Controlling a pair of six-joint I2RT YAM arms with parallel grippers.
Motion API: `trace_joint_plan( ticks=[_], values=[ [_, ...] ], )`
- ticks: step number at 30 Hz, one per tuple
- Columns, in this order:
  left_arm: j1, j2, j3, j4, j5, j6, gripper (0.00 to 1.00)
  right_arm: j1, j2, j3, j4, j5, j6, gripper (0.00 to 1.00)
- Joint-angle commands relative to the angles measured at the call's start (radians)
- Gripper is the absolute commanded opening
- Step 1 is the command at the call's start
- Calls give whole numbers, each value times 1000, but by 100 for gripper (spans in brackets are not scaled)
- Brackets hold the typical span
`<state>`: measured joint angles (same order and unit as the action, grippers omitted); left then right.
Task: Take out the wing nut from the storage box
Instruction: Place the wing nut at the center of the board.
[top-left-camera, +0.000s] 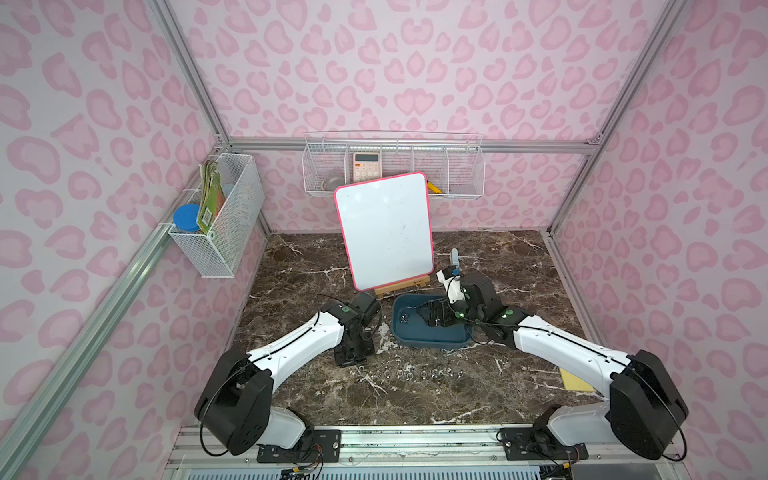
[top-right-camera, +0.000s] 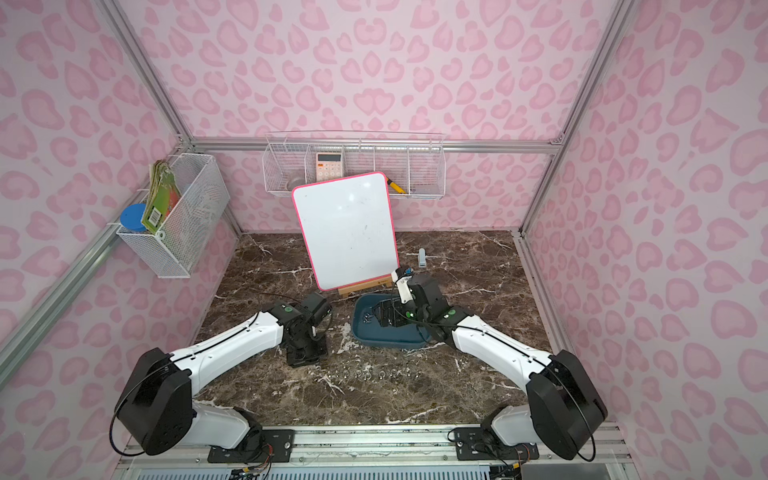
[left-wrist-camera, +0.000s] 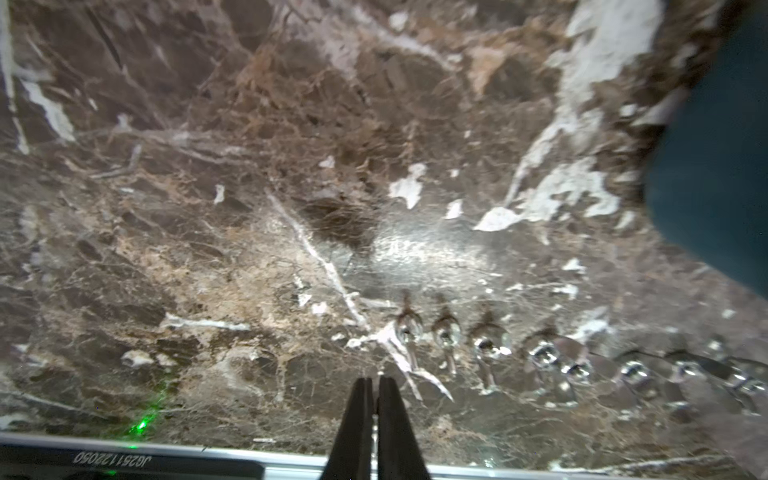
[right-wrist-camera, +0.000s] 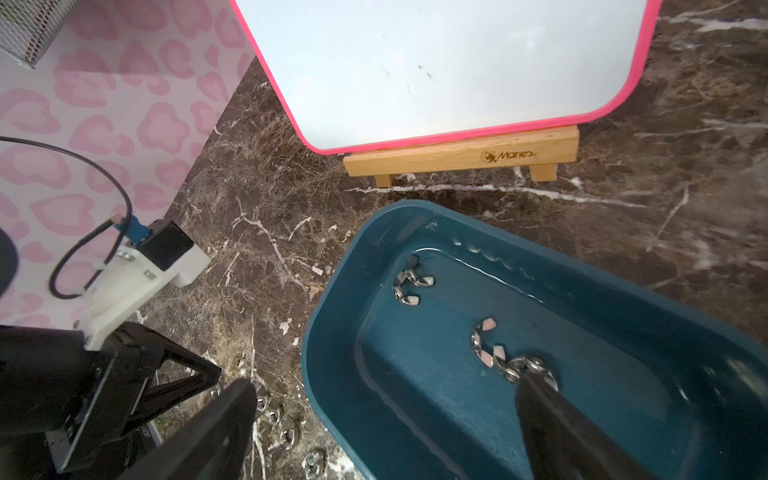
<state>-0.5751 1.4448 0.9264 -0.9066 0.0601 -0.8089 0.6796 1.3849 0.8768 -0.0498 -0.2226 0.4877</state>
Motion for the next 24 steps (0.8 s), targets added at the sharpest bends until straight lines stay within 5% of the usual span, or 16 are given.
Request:
trace_joint_plan(
  ticks=[1, 18, 24],
  values=[
    [1, 19, -9, 7, -16, -18, 0, 3, 5, 17, 10, -3, -18, 99],
    [0, 145, -22, 92, 26, -12, 0, 5, 12, 18, -13, 19, -21, 99],
    [0, 148, -15, 78, 23, -10, 14, 5, 29, 28, -27, 36, -26, 99]
  ],
)
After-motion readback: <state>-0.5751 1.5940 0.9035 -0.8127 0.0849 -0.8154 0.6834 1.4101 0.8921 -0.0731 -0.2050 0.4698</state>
